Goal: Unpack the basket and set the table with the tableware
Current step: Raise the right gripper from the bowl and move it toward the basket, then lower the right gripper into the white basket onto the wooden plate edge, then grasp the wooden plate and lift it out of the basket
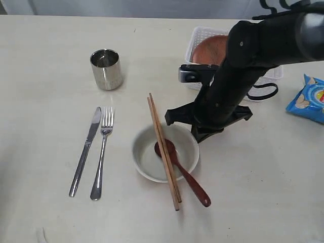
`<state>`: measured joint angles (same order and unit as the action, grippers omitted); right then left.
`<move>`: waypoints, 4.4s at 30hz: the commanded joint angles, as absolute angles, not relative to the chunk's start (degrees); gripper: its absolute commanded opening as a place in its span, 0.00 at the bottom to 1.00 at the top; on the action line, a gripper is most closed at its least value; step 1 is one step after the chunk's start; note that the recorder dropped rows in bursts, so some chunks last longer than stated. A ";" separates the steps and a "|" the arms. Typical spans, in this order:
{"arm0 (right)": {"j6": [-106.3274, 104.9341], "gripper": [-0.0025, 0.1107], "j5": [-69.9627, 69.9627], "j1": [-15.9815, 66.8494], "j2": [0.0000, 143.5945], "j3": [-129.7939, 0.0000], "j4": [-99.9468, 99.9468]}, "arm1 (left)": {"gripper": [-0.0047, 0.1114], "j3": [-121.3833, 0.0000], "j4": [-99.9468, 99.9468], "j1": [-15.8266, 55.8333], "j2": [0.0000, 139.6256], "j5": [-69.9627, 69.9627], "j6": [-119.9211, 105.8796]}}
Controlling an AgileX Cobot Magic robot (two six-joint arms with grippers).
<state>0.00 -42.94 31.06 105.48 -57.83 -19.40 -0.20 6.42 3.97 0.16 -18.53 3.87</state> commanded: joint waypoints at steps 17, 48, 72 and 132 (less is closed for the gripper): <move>6.89 0.50 -44.13 21.10 97.30 -72.10 -2.93 | 0.04 0.00 5.78 3.86 0.00 -18.50 3.87; -27.12 0.46 -39.51 1.28 120.82 -86.03 -22.94 | 0.04 0.00 5.78 3.86 0.00 -18.50 3.87; -37.78 0.02 -41.30 1.62 124.90 -88.60 -30.29 | 0.04 0.00 5.78 3.86 0.00 -18.50 3.87; -53.42 0.02 -37.78 6.22 93.65 -46.17 -77.70 | 0.04 0.00 5.78 3.86 0.00 -18.50 3.87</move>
<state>-50.90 -39.98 4.68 94.11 -47.44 -74.69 -0.20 6.42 3.97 0.16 -18.53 3.87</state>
